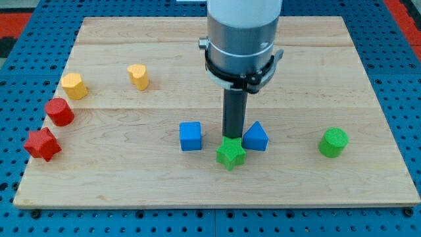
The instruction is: Slide the green star closer to the blue cube
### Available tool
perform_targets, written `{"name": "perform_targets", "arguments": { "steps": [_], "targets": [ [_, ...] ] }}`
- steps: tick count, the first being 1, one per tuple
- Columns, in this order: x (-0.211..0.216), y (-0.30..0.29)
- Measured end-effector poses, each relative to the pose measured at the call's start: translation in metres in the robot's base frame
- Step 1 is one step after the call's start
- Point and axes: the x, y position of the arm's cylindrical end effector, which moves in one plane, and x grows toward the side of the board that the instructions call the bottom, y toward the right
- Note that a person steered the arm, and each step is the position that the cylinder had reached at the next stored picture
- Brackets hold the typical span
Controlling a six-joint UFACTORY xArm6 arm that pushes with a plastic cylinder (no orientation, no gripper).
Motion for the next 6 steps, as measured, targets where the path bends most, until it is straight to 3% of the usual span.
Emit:
{"name": "perform_targets", "arguments": {
  "steps": [2,3,4,5,6],
  "targets": [
    [0.002,0.063],
    [0.031,0.061],
    [0.091,0.070],
    [0.069,0.010],
    [0.039,0.006]
  ]
}}
